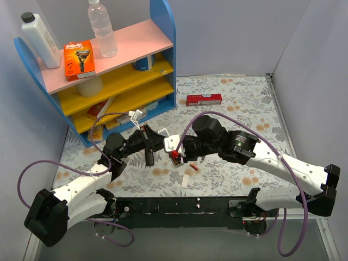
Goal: Load the batteries into the remote control
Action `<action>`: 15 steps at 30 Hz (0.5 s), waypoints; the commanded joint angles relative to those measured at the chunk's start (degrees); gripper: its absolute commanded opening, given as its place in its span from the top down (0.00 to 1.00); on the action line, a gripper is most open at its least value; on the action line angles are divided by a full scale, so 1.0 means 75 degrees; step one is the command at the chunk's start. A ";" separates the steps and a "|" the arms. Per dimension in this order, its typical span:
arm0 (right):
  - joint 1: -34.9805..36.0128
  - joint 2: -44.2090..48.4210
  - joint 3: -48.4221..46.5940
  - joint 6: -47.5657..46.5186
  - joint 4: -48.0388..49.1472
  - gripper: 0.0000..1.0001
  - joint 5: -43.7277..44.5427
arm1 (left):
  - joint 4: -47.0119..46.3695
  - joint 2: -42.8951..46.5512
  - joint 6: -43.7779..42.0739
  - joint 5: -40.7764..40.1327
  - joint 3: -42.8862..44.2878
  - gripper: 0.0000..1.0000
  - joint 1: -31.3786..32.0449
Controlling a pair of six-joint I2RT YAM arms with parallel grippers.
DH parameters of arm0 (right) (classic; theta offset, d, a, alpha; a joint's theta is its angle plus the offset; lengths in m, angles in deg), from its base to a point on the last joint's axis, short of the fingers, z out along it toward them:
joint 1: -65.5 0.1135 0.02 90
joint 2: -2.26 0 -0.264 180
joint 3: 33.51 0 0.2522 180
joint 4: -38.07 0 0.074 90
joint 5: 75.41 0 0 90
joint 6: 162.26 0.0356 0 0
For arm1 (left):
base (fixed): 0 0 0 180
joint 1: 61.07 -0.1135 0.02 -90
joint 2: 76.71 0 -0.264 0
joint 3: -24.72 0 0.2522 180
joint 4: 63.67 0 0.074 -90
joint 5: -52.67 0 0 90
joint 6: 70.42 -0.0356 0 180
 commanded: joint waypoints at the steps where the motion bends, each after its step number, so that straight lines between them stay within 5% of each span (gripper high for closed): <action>1: -0.0032 -0.0050 -0.0149 -0.0008 -0.0120 0.74 -0.0207 | -0.0208 0.0064 -0.0027 0.0041 0.0312 1.00 -0.0019; 15: -0.0044 0.0137 0.0566 0.0367 -0.0074 0.82 -0.0430 | -0.2023 -0.0100 0.1109 -0.0545 0.0136 1.00 -0.0054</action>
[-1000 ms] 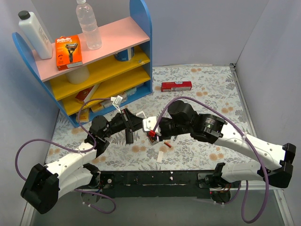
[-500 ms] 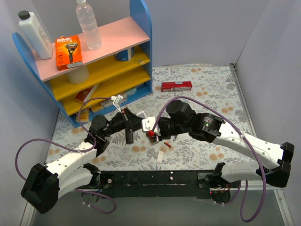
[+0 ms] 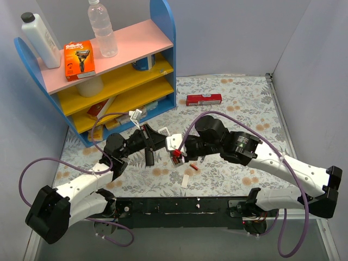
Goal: Load the batteries into the remote control
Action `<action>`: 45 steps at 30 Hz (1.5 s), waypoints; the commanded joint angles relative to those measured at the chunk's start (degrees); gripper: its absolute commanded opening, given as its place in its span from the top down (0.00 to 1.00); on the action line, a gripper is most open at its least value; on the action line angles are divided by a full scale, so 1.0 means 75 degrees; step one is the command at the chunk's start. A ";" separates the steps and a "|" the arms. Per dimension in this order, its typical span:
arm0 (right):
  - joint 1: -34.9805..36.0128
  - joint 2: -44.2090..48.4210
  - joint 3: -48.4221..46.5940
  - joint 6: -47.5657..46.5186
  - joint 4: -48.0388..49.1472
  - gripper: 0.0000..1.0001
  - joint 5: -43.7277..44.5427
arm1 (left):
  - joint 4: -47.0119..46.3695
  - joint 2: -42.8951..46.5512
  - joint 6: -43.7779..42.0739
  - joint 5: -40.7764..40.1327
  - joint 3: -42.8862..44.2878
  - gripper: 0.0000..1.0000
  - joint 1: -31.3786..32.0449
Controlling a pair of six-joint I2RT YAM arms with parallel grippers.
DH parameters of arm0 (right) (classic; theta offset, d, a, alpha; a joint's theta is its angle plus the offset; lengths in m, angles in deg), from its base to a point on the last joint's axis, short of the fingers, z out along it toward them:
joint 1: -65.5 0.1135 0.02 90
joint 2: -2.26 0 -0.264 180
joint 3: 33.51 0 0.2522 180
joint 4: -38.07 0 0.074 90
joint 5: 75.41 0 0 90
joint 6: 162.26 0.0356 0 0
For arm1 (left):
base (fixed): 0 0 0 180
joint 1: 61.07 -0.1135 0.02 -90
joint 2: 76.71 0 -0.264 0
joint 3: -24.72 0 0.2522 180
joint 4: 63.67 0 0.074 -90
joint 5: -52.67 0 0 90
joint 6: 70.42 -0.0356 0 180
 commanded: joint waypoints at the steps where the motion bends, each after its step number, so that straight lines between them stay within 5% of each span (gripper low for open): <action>1: 0.0020 0.0050 0.0455 0.0294 -0.0304 0.84 -0.0319 | -0.1579 0.0096 0.0800 -0.0522 0.0214 1.00 -0.0054; 19: -0.0097 0.0355 0.1628 0.1231 0.0727 0.80 0.0209 | -0.2330 0.0084 0.0766 -0.0182 0.0450 1.00 -0.0090; 33: -0.0097 0.0530 0.0187 0.2391 0.1500 0.34 -0.0835 | 0.1572 0.0552 -0.1225 -0.1914 -0.0429 1.00 -0.0089; 45: -0.0670 0.0660 0.0771 0.3762 -0.0303 0.34 0.2105 | 0.2674 0.1431 -0.1402 -0.3240 -0.1378 1.00 -0.0113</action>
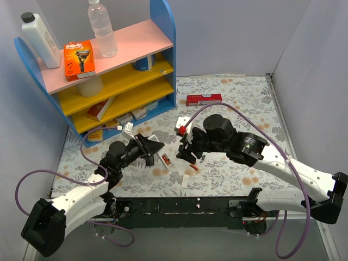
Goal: Load the batteries into the remote control
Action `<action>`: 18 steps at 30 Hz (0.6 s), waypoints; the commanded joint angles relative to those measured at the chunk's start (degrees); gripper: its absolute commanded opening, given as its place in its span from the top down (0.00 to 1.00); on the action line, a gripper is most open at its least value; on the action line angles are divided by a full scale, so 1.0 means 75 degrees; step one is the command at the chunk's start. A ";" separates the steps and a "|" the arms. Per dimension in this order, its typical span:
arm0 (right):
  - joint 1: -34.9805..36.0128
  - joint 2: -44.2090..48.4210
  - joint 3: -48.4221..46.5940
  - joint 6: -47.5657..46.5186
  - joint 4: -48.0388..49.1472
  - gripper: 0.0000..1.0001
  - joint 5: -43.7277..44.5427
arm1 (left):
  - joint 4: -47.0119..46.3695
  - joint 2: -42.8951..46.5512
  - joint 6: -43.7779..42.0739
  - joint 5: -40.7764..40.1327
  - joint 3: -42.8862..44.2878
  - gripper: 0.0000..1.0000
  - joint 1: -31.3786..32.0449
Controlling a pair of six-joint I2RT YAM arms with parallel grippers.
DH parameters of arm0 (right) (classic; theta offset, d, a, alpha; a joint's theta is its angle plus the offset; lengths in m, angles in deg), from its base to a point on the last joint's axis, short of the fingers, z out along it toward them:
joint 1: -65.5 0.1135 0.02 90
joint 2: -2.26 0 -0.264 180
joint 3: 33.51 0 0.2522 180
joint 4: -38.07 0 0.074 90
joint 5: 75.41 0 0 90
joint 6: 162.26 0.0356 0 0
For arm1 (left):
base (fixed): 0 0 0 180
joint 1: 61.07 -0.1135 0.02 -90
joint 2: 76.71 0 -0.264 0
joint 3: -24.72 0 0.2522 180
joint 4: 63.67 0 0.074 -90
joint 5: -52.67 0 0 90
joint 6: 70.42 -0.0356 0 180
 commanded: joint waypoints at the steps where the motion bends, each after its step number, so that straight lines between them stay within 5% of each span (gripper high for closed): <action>1: -0.0298 0.0065 0.0602 0.0900 -0.0860 0.35 0.1261 | 0.0142 0.0536 -0.0128 -0.0554 -0.0309 1.00 0.0021; 18: -0.0709 -0.1399 0.2573 0.2355 -0.0627 0.45 0.1965 | -0.0456 0.1463 0.0036 -0.0085 -0.1025 1.00 0.0009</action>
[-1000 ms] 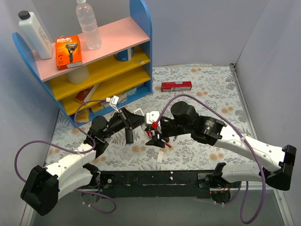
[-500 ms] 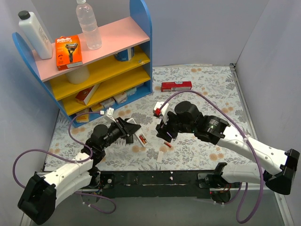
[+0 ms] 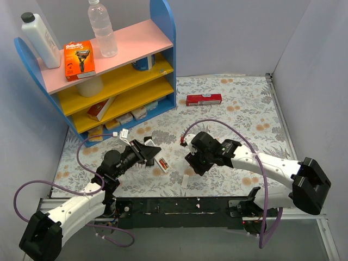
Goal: Load the batteries into the remote control
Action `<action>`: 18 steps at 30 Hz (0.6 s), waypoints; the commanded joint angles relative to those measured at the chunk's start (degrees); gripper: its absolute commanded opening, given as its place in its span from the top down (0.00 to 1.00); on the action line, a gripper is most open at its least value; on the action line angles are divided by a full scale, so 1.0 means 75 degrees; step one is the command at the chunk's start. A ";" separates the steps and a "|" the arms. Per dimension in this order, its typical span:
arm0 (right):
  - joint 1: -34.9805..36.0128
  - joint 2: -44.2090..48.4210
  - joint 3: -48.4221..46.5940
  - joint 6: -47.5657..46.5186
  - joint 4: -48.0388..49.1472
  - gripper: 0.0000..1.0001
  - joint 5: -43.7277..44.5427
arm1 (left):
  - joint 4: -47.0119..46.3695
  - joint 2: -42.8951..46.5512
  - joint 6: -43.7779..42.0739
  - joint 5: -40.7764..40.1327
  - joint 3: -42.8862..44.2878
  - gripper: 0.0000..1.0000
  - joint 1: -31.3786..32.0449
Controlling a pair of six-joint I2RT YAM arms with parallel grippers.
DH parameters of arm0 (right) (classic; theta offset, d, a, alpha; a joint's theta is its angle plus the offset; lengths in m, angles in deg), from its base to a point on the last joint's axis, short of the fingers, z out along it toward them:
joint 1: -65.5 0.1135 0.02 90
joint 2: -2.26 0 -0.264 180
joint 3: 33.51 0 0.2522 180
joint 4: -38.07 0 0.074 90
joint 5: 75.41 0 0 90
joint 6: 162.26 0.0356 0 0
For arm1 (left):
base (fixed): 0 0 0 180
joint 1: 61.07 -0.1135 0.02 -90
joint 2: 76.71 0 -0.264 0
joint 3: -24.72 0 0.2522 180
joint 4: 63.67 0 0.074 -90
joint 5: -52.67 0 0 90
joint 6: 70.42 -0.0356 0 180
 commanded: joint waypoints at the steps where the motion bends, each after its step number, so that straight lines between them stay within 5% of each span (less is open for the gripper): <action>1: -0.0038 -0.0301 0.0294 0.0280 0.0422 0.45 0.0307 | -0.0232 0.0219 0.0036 0.0104 -0.0022 1.00 0.0009; 18: -0.0050 -0.1649 0.0330 0.0105 0.1267 0.57 0.0635 | -0.0032 0.0418 0.0388 0.0221 0.0001 1.00 -0.0002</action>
